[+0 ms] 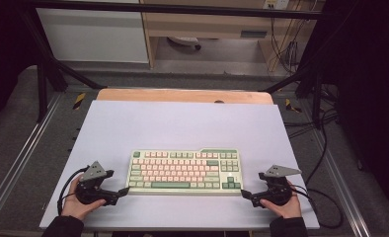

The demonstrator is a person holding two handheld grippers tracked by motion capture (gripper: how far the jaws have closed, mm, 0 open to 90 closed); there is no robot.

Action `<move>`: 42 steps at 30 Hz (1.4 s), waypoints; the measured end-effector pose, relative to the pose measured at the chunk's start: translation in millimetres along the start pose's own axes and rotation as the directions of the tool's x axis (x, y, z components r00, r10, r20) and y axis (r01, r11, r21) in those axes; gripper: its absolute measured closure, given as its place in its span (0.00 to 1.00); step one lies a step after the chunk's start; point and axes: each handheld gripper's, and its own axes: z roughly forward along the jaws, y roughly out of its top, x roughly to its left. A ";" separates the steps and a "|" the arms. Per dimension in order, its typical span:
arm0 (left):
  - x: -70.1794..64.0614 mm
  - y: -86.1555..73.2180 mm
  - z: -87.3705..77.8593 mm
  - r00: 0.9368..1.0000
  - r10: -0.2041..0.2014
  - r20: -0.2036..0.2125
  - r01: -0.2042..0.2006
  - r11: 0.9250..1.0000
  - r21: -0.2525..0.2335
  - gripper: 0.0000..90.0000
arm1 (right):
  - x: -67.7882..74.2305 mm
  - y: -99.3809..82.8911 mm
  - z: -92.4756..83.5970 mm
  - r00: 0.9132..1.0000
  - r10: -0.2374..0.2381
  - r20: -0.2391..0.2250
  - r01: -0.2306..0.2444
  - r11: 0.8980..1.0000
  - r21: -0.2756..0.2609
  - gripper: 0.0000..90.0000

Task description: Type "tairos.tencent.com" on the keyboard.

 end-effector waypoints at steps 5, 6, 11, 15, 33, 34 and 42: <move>-0.4 1.0 -0.6 1.000 -0.006 0.001 0.006 1.000 -0.003 0.12 | -0.1 0.0 -0.3 1.000 -0.003 0.001 0.003 1.000 -0.002 0.00; -0.4 1.2 -0.8 1.000 -0.007 0.000 0.007 1.000 -0.004 0.12 | -0.4 0.0 -0.4 1.000 -0.006 0.000 0.006 1.000 -0.002 0.00; -1.7 3.6 -2.0 1.000 -0.007 0.000 0.007 1.000 -0.009 0.14 | 0.0 0.3 -1.6 1.000 0.002 0.001 -0.002 1.000 0.000 0.00; -3.1 5.7 -2.8 1.000 -0.013 -0.002 0.013 1.000 -0.016 0.19 | 0.2 0.1 -1.6 1.000 0.003 0.003 -0.003 1.000 0.000 0.00; -14.4 26.0 -2.0 1.000 -0.011 -0.015 0.010 0.998 -0.056 0.44 | 0.2 0.3 -1.5 1.000 0.003 0.002 -0.003 1.000 0.001 0.00; -14.4 26.0 -2.0 1.000 -0.011 -0.015 0.010 0.998 -0.056 0.46 | 0.2 0.3 -1.5 1.000 0.003 0.002 -0.003 1.000 0.001 0.00; -19.4 36.9 -0.3 1.000 -0.013 -0.019 0.012 0.998 -0.065 0.65 | 0.4 0.4 -1.5 1.000 0.007 0.000 -0.007 1.000 0.000 0.00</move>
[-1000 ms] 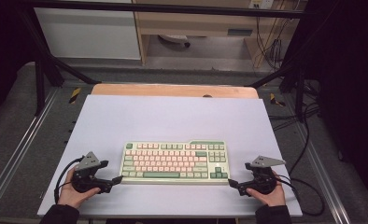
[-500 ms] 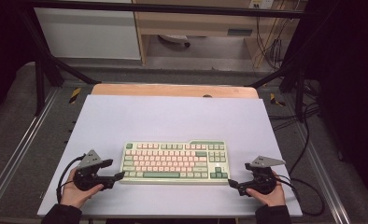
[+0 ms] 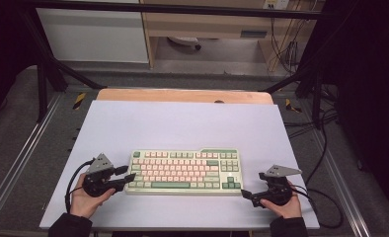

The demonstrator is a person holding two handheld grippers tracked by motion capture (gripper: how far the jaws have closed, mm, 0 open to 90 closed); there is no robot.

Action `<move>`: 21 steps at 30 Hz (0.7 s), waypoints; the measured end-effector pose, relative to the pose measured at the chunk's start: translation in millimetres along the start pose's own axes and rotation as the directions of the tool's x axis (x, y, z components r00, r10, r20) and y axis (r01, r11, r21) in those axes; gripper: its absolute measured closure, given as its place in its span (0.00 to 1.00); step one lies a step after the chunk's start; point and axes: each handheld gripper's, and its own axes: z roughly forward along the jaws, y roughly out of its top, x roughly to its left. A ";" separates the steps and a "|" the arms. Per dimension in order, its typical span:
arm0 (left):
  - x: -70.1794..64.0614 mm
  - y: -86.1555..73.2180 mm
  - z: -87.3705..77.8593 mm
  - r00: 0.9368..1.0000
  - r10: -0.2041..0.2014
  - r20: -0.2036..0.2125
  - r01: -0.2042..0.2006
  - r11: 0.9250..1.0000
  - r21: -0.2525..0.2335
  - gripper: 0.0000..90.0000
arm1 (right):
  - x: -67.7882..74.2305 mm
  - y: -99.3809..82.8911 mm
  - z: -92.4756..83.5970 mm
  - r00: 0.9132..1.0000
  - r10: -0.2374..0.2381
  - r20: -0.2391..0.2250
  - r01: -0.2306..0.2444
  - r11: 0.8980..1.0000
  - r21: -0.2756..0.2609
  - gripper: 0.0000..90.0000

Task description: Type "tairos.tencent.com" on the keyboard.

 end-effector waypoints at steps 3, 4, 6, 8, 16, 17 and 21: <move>-1.8 3.7 1.7 1.000 0.004 -0.002 -0.004 1.000 0.005 0.69 | -0.1 -0.2 0.3 1.000 -0.005 0.000 0.005 1.000 0.002 0.00; -2.2 5.0 2.3 1.000 0.005 -0.002 -0.005 1.000 0.008 0.71 | -0.2 -0.3 0.5 1.000 -0.007 0.001 0.007 1.000 0.000 0.00; -3.6 7.7 3.7 1.000 0.007 -0.002 -0.007 1.000 0.009 0.74 | -0.1 -0.2 0.3 1.000 -0.005 0.000 0.005 1.000 0.002 0.00; -4.4 9.7 4.9 1.000 0.010 -0.003 -0.010 1.000 0.012 0.78 | -0.2 -0.3 0.6 1.000 -0.008 0.001 0.008 1.000 0.000 0.00; -11.4 16.9 14.2 1.000 0.024 0.014 -0.024 0.999 0.029 0.88 | -0.3 -0.3 0.8 1.000 -0.011 0.001 0.011 1.000 -0.001 0.00; -12.2 18.0 15.2 1.000 0.022 0.018 -0.022 0.999 0.029 0.89 | -0.3 -0.3 0.8 1.000 -0.011 0.000 0.011 1.000 -0.001 0.00; -15.2 23.3 20.3 0.999 0.020 0.025 -0.020 0.999 0.029 0.93 | 0.0 -0.3 1.0 1.000 -0.006 0.000 0.006 1.000 -0.001 0.00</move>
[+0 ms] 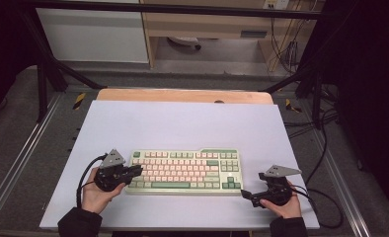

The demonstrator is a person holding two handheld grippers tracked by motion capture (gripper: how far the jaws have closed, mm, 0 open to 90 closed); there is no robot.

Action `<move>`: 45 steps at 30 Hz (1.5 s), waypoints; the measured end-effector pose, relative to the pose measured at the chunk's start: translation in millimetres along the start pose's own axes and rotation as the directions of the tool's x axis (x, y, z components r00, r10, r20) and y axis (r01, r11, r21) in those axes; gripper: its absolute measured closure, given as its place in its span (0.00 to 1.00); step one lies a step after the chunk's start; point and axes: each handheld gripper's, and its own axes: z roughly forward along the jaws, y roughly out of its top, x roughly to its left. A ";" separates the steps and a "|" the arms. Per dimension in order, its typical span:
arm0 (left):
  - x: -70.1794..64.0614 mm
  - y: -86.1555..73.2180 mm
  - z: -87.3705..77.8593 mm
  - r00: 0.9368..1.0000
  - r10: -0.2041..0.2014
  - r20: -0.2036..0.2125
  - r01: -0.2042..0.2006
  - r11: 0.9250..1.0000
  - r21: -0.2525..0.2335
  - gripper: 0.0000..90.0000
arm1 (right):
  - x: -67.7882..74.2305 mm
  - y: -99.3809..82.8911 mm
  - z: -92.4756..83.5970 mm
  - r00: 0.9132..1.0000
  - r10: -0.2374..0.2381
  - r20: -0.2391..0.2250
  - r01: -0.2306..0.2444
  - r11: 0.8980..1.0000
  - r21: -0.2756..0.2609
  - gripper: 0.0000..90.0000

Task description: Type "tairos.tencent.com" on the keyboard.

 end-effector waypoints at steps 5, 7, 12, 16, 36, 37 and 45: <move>-5.0 6.0 8.1 1.000 0.011 0.005 -0.011 1.000 0.005 0.98 | 0.1 -0.1 0.1 1.000 0.001 -0.001 -0.001 1.000 0.000 0.00; -6.9 8.1 10.9 1.000 0.014 0.009 -0.014 1.000 0.008 0.99 | 0.1 0.0 0.1 1.000 0.001 -0.002 -0.001 1.000 0.002 0.00; -12.3 13.8 19.9 1.000 0.026 0.018 -0.026 1.000 0.015 1.00 | 0.1 -0.1 0.3 1.000 -0.002 -0.002 0.002 1.000 0.008 0.00; -16.0 18.3 28.8 0.999 0.030 0.019 -0.030 0.999 0.019 1.00 | 0.2 -0.1 0.5 1.000 -0.001 -0.003 0.001 1.000 0.007 0.00; -28.0 29.5 65.4 0.999 0.033 0.008 -0.034 0.999 0.043 1.00 | 0.4 -0.1 0.6 1.000 -0.001 -0.006 0.001 1.000 0.012 0.00; -28.2 29.3 66.4 0.999 0.034 0.007 -0.034 0.998 0.045 1.00 | 0.4 -0.1 0.6 1.000 -0.001 -0.006 0.001 1.000 0.012 0.00; -28.4 27.9 71.5 0.999 0.041 -0.005 -0.041 0.998 0.050 1.00 | 0.7 -0.4 1.3 1.000 0.000 -0.004 0.000 1.000 0.012 0.00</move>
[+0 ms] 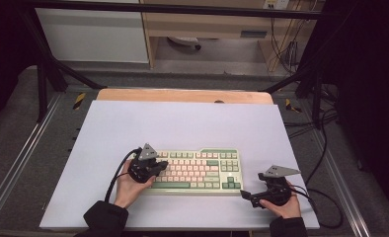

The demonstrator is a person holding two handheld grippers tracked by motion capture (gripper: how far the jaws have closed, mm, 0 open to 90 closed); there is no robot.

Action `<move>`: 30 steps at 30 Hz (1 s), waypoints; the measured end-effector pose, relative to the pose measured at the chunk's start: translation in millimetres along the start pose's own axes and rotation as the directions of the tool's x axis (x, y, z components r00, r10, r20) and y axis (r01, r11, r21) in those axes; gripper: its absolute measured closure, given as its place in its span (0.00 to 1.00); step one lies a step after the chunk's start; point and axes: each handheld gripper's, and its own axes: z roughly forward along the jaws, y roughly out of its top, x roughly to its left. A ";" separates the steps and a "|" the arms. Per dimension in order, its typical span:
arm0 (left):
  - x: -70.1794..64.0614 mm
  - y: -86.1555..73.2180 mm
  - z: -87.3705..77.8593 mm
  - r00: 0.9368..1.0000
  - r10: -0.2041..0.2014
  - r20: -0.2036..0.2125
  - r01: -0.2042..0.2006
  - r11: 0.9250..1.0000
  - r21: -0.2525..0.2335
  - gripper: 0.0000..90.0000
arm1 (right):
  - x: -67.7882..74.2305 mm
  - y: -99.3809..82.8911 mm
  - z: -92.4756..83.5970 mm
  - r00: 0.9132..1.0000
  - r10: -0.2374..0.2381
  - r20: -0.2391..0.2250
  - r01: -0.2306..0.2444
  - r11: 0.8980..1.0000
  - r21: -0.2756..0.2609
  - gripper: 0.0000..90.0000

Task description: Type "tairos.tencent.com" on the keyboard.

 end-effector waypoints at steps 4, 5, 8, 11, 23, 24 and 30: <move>-0.5 -0.3 3.0 1.000 0.002 0.001 -0.002 1.000 0.001 1.00 | -0.4 0.0 0.0 1.000 -0.004 0.000 0.004 1.000 -0.002 0.00; -1.0 -0.4 3.8 1.000 0.005 0.000 -0.005 1.000 0.002 1.00 | -0.2 0.0 0.0 1.000 -0.001 0.000 0.001 1.000 -0.002 0.00; -1.8 -0.8 6.0 1.000 0.008 -0.002 -0.008 1.000 0.008 1.00 | 0.0 -0.1 0.1 1.000 -0.001 0.000 0.001 1.000 0.002 0.00; -2.0 -1.3 7.1 1.000 0.008 -0.001 -0.008 1.000 0.007 1.00 | 0.0 -0.1 0.1 1.000 -0.001 -0.001 0.001 1.000 0.001 0.00; -2.6 -3.0 8.6 1.000 0.016 -0.003 -0.016 1.000 0.008 1.00 | 0.0 -0.2 -0.1 1.000 -0.002 0.000 0.002 1.000 0.002 0.00; -2.8 -2.8 7.6 1.000 0.017 -0.003 -0.017 1.000 0.003 1.00 | 0.1 -0.2 -0.1 1.000 -0.001 -0.001 0.001 1.000 0.002 0.00; -2.2 -2.2 0.6 1.000 0.018 0.005 -0.018 1.000 -0.010 1.00 | 0.2 -0.4 0.5 1.000 -0.004 -0.001 0.004 1.000 0.004 0.00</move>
